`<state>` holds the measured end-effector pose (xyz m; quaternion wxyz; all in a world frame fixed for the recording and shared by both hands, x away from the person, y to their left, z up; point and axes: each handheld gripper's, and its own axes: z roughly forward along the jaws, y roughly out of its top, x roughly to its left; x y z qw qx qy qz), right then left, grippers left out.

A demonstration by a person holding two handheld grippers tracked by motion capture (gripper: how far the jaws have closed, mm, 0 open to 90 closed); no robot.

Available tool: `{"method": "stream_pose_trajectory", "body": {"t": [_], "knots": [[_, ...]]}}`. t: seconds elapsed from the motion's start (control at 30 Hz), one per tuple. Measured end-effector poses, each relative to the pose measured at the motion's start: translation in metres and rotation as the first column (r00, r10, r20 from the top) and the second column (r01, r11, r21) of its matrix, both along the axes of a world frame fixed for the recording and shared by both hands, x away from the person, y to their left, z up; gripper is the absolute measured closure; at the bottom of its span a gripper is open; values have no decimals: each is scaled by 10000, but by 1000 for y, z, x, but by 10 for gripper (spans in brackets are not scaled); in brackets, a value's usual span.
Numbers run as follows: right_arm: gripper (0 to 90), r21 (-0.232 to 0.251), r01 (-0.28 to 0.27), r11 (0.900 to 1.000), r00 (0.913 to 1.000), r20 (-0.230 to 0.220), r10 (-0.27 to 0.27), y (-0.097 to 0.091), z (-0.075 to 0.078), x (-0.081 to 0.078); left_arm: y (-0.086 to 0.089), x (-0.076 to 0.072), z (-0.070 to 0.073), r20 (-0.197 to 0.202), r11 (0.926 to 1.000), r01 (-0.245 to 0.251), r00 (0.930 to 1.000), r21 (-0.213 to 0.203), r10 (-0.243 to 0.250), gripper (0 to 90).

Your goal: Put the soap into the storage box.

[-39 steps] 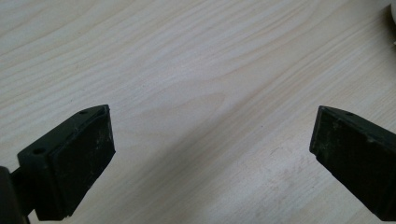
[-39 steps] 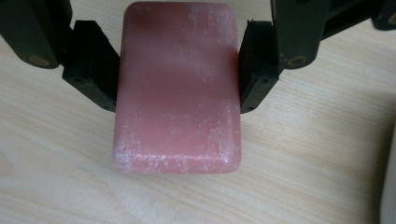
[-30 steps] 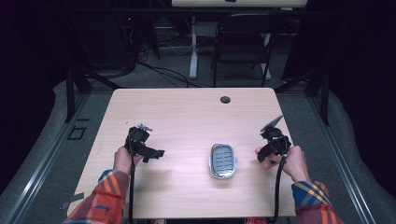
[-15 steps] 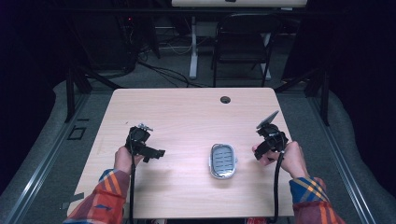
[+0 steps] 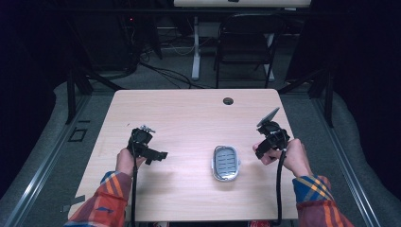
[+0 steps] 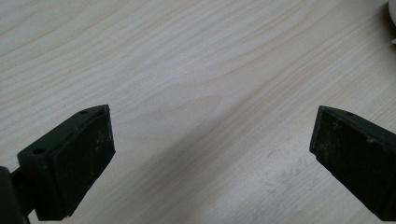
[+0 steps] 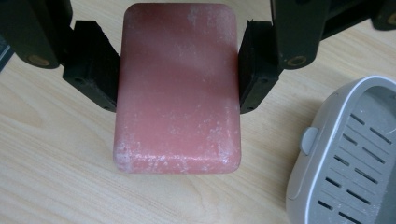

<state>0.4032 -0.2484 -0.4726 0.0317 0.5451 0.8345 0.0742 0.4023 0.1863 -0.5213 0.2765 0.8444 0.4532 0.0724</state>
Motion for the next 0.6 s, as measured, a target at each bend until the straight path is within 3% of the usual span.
{"method": "stream_pose_trajectory", "body": {"t": [0.6], "knots": [[371, -60, -376, 9993, 9991, 186, 377, 18, 19, 3, 1, 0, 0, 3, 10000, 20, 10000, 7, -20, 0]]}}
